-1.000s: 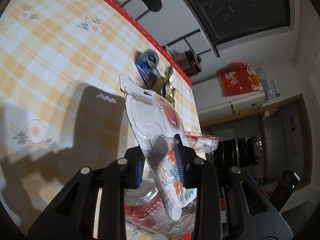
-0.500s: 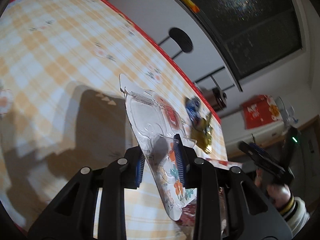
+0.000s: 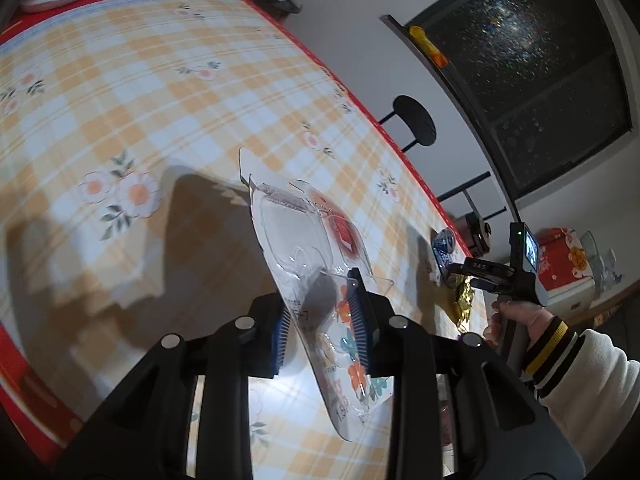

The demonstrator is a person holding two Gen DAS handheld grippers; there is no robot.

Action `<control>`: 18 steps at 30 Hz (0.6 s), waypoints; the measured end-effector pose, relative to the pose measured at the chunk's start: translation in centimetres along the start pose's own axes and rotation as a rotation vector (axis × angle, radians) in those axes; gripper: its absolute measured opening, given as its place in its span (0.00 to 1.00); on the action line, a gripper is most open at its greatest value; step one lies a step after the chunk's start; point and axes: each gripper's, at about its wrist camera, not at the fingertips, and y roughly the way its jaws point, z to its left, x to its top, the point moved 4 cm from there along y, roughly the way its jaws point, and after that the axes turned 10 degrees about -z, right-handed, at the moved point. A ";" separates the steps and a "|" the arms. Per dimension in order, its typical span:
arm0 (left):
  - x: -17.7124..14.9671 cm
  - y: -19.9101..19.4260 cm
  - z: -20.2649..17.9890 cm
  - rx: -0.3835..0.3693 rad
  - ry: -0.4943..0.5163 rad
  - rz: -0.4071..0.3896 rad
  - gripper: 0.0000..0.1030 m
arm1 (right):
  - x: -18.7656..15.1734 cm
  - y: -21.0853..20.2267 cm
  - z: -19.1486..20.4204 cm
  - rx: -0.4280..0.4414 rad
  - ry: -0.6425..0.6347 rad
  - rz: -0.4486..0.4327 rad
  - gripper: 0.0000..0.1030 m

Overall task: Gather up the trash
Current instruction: 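Grasp the gold foil wrapper with the right tool while the left tool holds the tray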

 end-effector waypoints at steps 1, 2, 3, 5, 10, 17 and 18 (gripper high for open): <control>-0.1 -0.1 0.1 0.001 -0.004 -0.003 0.29 | -0.1 0.2 0.1 0.000 0.001 0.012 0.51; -0.1 -0.2 0.1 -0.002 -0.005 -0.006 0.29 | -0.3 0.2 0.0 -0.005 0.000 0.020 0.44; -0.2 -0.3 0.1 -0.005 -0.005 -0.007 0.29 | -0.5 0.4 -0.1 -0.005 0.003 0.033 0.41; -0.3 -0.2 -0.3 -0.014 -0.002 -0.003 0.29 | -0.9 0.7 -0.4 -0.005 0.013 0.054 0.35; -1.0 -0.2 -1.5 -0.035 0.012 0.007 0.29 | -1.3 0.7 -1.6 0.021 0.044 0.069 0.09; -1.4 -0.6 -2.4 -0.046 0.023 0.007 0.29 | -1.2 -2.6 -3.0 0.119 0.112 0.003 0.04; -1.4 -0.6 -2.5 -0.048 0.024 0.006 0.29 | -1.1 -3.2 -3.2 0.138 0.122 -0.008 0.04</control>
